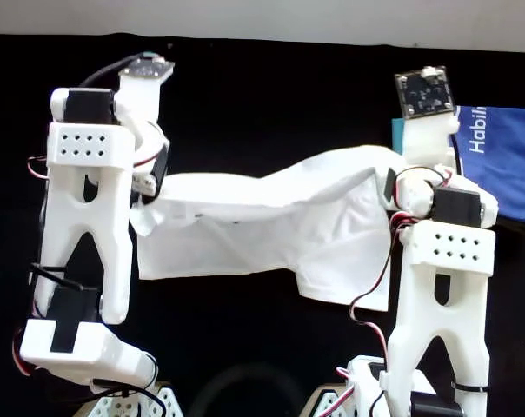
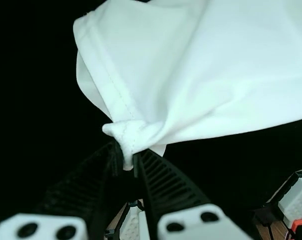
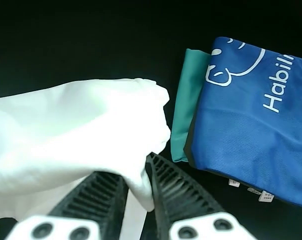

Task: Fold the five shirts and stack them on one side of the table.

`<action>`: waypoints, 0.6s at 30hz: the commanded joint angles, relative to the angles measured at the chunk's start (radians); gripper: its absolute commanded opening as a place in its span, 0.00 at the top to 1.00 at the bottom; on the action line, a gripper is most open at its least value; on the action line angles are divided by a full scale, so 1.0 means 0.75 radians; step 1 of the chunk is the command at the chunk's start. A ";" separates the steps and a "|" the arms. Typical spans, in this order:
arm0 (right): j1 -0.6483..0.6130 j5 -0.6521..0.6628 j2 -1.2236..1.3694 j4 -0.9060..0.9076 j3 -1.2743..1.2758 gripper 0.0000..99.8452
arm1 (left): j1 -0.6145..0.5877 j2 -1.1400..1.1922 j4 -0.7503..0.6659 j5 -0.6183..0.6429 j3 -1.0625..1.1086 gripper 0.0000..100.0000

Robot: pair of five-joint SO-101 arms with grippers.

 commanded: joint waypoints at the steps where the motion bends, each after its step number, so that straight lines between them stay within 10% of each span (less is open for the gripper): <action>1: -0.019 0.002 -0.044 0.015 -0.011 0.99 | 0.007 -0.152 0.016 -0.002 0.111 0.99; 18: -0.015 0.002 -0.034 0.017 0.009 0.99 | 0.030 -0.171 -0.072 0.002 0.398 0.99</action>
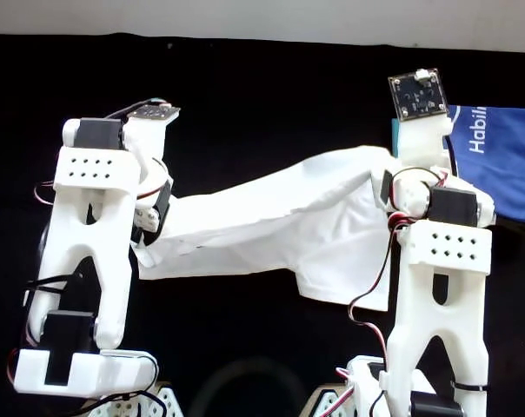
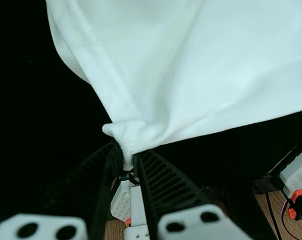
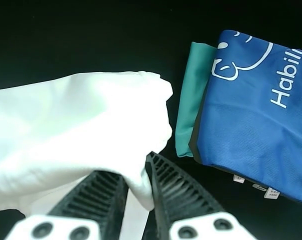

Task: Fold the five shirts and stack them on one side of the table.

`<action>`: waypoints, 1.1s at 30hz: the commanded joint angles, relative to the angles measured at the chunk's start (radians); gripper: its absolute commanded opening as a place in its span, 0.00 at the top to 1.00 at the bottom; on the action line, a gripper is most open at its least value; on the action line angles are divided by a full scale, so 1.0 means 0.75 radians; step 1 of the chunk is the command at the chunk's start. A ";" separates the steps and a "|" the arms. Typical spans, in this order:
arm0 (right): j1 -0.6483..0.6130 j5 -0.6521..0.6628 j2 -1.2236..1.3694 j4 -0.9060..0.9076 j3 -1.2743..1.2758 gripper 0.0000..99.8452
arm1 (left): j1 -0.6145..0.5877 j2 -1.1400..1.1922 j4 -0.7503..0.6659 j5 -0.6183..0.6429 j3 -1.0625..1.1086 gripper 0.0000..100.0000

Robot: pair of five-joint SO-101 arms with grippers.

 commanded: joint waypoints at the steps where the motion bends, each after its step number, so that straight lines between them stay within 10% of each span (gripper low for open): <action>1: -0.009 0.002 -0.034 0.007 -0.003 0.99 | 0.015 -0.003 -0.016 0.000 -0.017 0.99; 21: -0.011 0.002 -0.034 0.011 -0.003 0.99 | 0.009 0.007 0.063 0.145 -0.142 0.98; 33: 0.013 0.008 -0.046 0.109 -0.003 0.99 | 0.310 0.005 -0.293 0.057 0.537 0.88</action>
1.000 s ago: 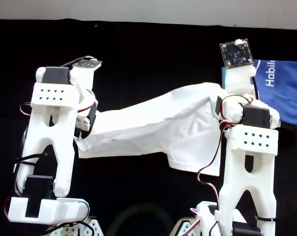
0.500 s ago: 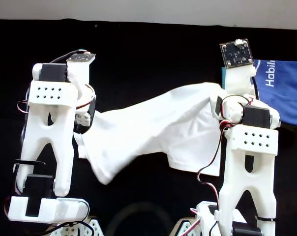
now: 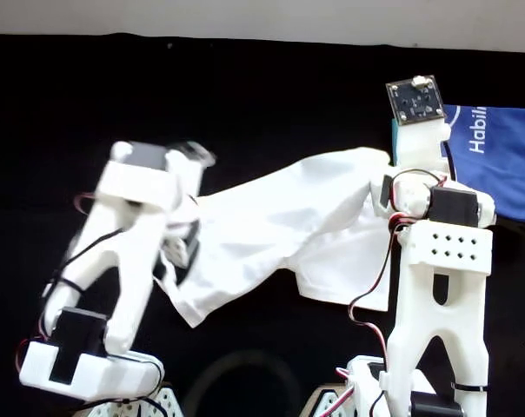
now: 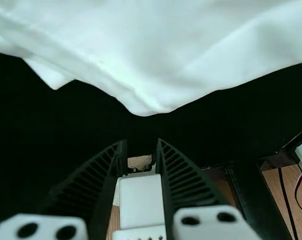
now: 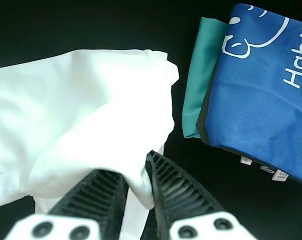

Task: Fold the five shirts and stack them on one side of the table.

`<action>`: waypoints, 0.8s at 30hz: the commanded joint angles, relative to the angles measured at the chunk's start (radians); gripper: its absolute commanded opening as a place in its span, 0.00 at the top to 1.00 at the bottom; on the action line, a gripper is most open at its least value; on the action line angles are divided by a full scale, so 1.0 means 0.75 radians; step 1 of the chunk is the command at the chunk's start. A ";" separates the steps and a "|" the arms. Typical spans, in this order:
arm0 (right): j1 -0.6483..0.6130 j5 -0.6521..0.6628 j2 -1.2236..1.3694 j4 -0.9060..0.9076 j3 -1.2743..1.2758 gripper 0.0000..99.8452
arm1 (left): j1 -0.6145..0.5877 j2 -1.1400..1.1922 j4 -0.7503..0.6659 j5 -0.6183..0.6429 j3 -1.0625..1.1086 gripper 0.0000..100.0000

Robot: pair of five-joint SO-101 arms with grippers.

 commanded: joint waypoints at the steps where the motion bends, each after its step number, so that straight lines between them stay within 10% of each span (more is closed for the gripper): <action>1: 0.013 0.008 -0.046 0.005 -0.003 0.99 | 0.075 -0.007 -0.162 -0.004 0.146 0.88; 8: 0.011 0.008 -0.046 0.005 -0.003 0.99 | 0.103 -0.005 -0.383 0.333 0.324 0.88; 24: 0.009 0.010 -0.034 -0.003 -0.003 0.99 | 0.275 -0.021 -0.493 0.503 0.453 0.82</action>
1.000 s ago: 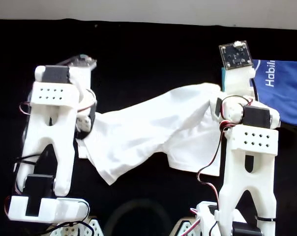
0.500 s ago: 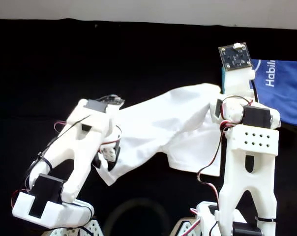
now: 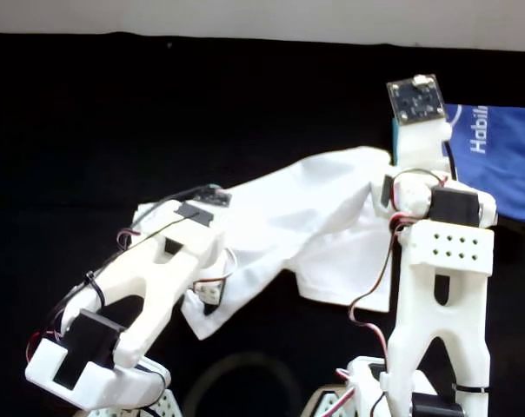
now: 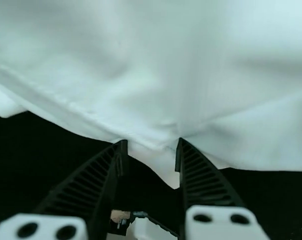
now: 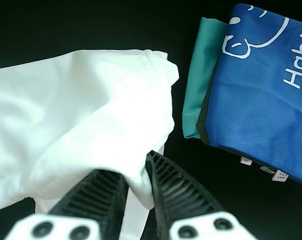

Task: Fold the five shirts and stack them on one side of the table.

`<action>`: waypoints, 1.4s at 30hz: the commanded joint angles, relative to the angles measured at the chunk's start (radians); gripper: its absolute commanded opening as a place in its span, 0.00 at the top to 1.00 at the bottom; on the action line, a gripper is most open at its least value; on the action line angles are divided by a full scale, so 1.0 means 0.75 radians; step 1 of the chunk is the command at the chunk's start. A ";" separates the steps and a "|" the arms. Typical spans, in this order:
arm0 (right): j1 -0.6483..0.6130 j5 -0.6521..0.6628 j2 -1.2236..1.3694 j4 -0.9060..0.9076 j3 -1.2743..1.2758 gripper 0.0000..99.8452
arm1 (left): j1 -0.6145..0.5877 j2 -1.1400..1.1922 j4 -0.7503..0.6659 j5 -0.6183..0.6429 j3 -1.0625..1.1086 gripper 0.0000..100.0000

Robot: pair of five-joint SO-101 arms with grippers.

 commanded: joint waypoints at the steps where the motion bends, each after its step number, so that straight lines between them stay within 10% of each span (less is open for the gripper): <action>1: 0.009 0.010 -0.034 -0.003 -0.003 0.99 | 0.021 -0.021 0.031 0.023 -0.066 0.82; 8: 0.009 0.010 -0.034 -0.003 -0.003 0.99 | 0.111 -0.007 0.321 0.029 -0.189 0.81; 18: 0.009 0.010 -0.034 -0.003 -0.003 0.99 | 0.079 -0.005 -0.059 0.033 0.071 0.82; 42: 0.011 0.006 -0.048 0.017 -0.003 0.99 | -0.126 -0.019 -0.096 0.023 0.026 0.99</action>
